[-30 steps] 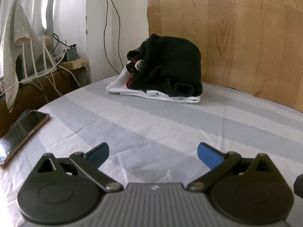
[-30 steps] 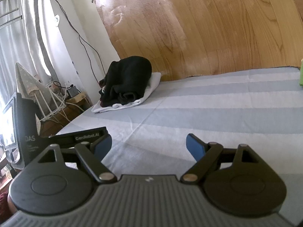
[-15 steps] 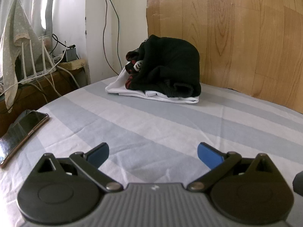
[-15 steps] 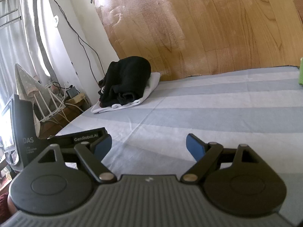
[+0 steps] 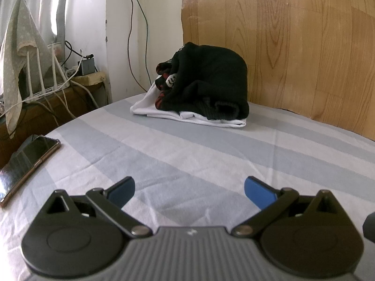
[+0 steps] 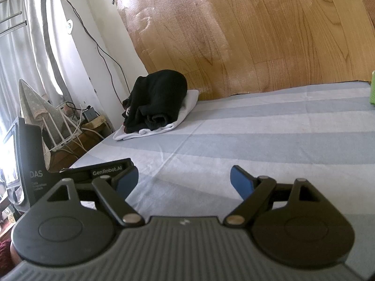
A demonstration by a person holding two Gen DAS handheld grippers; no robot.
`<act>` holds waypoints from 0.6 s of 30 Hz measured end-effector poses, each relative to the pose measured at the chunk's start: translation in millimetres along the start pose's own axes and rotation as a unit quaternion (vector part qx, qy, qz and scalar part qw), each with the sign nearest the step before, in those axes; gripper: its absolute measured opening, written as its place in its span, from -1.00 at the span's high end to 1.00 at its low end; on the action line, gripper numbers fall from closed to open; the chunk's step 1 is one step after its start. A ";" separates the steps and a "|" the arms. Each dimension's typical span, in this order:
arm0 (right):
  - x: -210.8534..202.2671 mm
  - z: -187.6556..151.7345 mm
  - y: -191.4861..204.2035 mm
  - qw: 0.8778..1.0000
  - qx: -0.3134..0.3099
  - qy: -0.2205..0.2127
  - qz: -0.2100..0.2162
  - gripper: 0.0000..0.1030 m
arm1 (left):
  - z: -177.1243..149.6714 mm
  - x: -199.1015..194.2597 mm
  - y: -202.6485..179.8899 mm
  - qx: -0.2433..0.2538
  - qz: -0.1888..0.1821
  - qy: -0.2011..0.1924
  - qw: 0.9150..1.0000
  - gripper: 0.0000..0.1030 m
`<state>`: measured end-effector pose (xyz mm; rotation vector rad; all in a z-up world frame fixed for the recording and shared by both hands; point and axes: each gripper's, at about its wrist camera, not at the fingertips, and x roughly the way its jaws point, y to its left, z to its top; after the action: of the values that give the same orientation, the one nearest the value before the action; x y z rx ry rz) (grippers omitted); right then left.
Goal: Fold small clothes
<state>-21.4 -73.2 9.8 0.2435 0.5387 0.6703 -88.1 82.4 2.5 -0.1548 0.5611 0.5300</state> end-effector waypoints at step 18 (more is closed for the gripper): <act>0.1 0.2 0.0 1.000 0.001 0.000 0.000 -0.70 | -0.6 -2.8 0.5 0.002 -0.007 -0.007 1.000 -1.00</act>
<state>-21.2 -73.2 10.0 0.2444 0.5390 0.6696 -90.7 81.5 3.6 -0.1519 0.5468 0.5157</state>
